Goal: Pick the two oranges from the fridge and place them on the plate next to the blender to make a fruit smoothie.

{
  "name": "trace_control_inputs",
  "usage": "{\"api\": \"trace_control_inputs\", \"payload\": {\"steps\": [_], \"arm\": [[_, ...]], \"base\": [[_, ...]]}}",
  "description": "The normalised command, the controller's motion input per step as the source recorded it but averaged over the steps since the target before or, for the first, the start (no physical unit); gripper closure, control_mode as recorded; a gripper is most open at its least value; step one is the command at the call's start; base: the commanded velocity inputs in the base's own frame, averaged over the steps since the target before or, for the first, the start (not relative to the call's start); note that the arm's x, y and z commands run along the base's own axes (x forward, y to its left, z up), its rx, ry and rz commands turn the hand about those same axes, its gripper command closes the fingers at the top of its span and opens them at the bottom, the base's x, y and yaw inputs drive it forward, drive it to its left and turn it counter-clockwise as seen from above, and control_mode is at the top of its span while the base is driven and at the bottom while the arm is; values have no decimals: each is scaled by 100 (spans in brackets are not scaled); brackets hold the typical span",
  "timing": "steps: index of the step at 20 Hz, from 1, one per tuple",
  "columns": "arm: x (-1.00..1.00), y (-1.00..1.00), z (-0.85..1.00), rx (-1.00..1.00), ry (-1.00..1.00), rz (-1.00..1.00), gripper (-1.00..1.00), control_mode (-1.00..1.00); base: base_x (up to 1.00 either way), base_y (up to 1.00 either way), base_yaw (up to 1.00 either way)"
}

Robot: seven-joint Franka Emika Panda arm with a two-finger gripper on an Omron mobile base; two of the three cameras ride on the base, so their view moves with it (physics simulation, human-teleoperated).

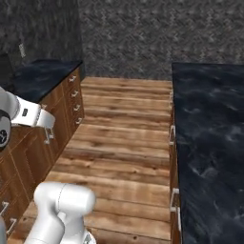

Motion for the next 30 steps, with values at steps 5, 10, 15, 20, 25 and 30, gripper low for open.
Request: {"api": "trace_control_inputs", "payload": {"steps": [5,10,15,20,25,30], "arm": [[0,0,0,0,0,0,100,100],[0,0,0,0,0,0,100,100],[0,0,0,0,0,0,100,100],[0,0,0,0,0,0,100,100],[0,0,0,0,0,0,100,100],[0,0,0,0,0,0,100,100]], "base": [[100,15,7],[99,0,43],[41,0,93],[31,0,95],[78,0,83],[86,-15,83]]}}
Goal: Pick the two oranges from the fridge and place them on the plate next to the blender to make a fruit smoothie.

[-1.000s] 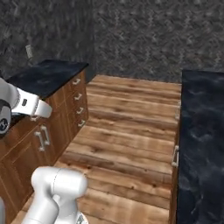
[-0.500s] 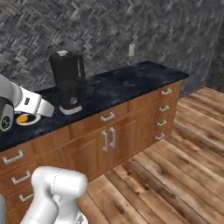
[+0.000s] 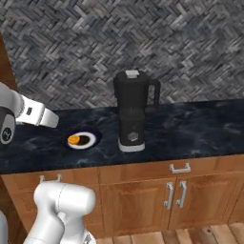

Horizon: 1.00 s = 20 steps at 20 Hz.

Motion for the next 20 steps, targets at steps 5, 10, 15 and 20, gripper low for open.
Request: {"api": "trace_control_inputs", "payload": {"steps": [5,10,15,20], "arm": [[0,0,0,0,0,0,100,100],[13,-14,-11,1,7,2,100,-100],[74,-7,-99,-1,51,0,100,-100],[100,-1,-93,-6,22,-3,100,-100]], "base": [[77,-29,50],[37,-11,8],[0,0,0],[0,0,0]]}}
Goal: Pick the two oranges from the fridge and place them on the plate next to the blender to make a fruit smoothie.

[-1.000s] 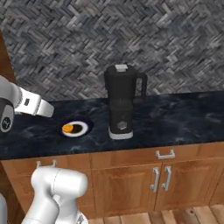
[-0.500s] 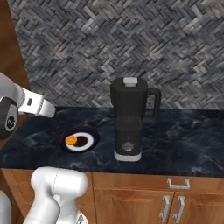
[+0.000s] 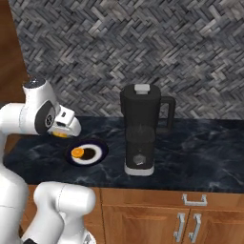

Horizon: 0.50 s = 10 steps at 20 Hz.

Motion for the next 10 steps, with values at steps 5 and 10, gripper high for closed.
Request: {"api": "trace_control_inputs", "payload": {"steps": [5,10], "arm": [[100,0,-92,-7,7,-3,100,-100],[94,-11,-75,-1,19,0,100,-100]], "base": [[0,0,0],[0,0,0]]}}
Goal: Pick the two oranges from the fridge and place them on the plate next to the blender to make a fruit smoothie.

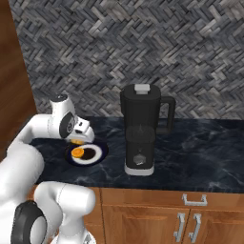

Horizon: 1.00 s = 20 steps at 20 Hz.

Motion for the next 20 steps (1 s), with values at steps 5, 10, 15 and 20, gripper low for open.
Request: {"api": "trace_control_inputs", "payload": {"steps": [5,10,15,20], "arm": [[56,-10,-45,0,24,0,100,-100],[63,0,-51,0,6,-1,100,-100],[64,0,-62,-2,0,0,-100,-100],[3,2,-4,0,-2,-2,-100,-100]], "base": [[0,0,0],[0,0,0],[0,0,0],[0,0,0]]}}
